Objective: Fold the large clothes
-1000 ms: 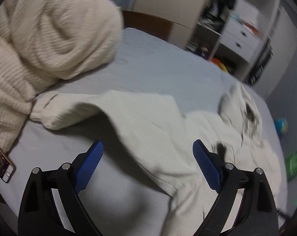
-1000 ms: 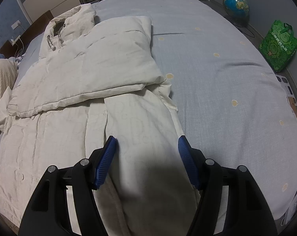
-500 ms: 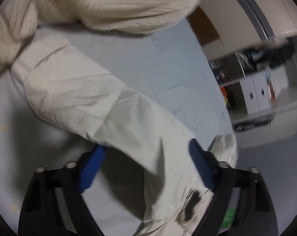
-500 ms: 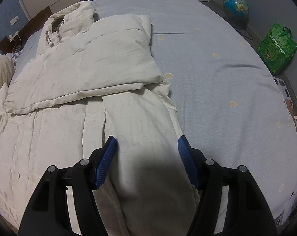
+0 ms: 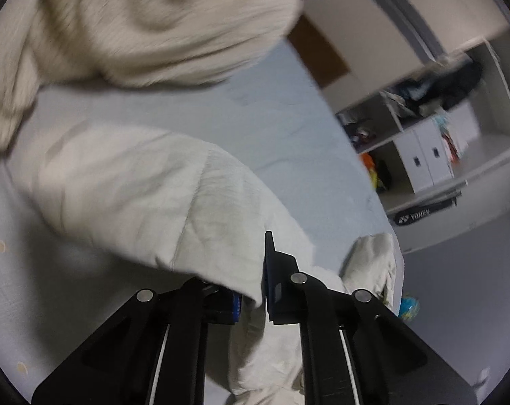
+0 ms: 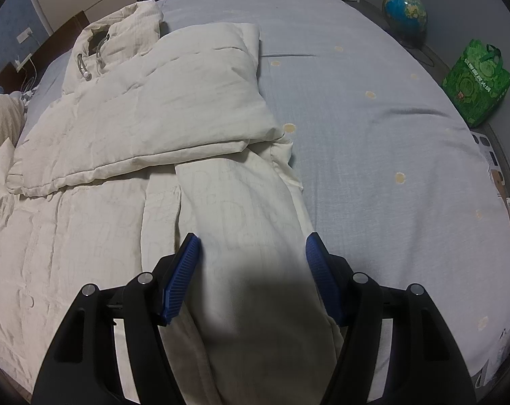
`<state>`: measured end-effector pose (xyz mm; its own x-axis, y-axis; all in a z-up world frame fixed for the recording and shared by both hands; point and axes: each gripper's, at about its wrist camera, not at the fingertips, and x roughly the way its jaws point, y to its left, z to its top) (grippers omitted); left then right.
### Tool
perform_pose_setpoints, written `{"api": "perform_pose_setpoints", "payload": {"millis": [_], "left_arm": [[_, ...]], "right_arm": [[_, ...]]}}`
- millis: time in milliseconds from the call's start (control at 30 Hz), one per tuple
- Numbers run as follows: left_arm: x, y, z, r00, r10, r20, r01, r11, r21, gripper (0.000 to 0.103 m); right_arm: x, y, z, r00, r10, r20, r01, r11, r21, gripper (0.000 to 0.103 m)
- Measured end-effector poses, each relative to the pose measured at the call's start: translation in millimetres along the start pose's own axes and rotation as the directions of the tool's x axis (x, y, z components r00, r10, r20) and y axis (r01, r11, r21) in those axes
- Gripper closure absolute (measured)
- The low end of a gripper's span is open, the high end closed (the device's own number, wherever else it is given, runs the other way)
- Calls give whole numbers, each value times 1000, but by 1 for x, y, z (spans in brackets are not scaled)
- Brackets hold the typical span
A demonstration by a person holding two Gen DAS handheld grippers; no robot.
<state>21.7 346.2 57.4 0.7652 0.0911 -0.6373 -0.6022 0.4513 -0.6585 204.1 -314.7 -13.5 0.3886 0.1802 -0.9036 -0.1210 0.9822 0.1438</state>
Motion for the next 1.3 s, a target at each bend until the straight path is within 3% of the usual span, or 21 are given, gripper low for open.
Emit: {"api": "perform_pose_setpoints", "payload": {"millis": [133,367,667,767,1000,1100,1300], "left_arm": [[-12,-54,-20,999,-36,30,31,991,128,92],[-20,-144,-93,996,-88,34,70,936,345,92],[23,-226,-201,998,-45,-54,67,815,576,92],[45,-234,-231,997,-4,-80,53,777,627,92],[92,-222,-293,983,94,-161,43,724,689,87],[106,-213,-313,974,132,-185,40,702,711,81],[122,-194,-336,954,179,-240,67,653,754,48]], "right_arm": [[-1,-1,0,1000,9,3,-9,1000,8,41],[-4,-5,-1,999,31,11,-31,999,28,41],[-5,-11,-3,998,65,21,-66,996,67,41],[-6,-14,-3,997,78,24,-80,993,83,41],[-6,-14,-3,996,89,26,-91,991,95,41],[-6,-14,-3,996,89,26,-91,991,95,41],[-6,-14,-3,996,87,25,-89,992,94,41]]}}
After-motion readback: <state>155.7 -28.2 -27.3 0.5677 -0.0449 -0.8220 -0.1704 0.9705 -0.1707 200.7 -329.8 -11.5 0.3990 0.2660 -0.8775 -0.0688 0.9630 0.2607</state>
